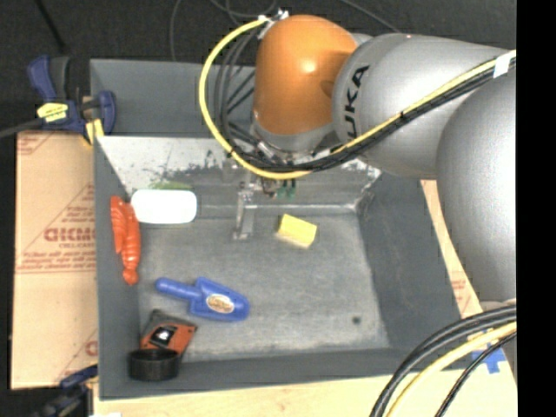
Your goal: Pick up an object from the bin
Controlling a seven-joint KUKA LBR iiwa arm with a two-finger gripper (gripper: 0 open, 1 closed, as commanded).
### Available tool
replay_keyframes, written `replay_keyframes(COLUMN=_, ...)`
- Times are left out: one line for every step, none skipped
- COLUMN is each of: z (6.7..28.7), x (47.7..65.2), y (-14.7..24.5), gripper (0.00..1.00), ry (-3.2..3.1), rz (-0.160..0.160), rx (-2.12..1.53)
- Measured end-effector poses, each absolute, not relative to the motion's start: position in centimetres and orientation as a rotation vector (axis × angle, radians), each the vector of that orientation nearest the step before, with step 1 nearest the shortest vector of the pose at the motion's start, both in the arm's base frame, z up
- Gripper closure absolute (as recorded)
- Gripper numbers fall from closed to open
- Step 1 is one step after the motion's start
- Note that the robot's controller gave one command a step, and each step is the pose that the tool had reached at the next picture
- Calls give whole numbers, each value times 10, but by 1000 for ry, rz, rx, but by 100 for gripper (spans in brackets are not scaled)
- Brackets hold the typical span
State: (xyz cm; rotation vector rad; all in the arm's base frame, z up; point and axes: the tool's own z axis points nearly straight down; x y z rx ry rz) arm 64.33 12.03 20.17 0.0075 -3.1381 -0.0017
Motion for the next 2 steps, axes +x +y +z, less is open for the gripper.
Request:
replay_keyframes(z=207, x=644, y=120, gripper=0, ry=-3146, rz=-3, rx=5)
replay_keyframes(z=168, x=632, y=78, gripper=0, ry=-3146, rz=-1, rx=138)
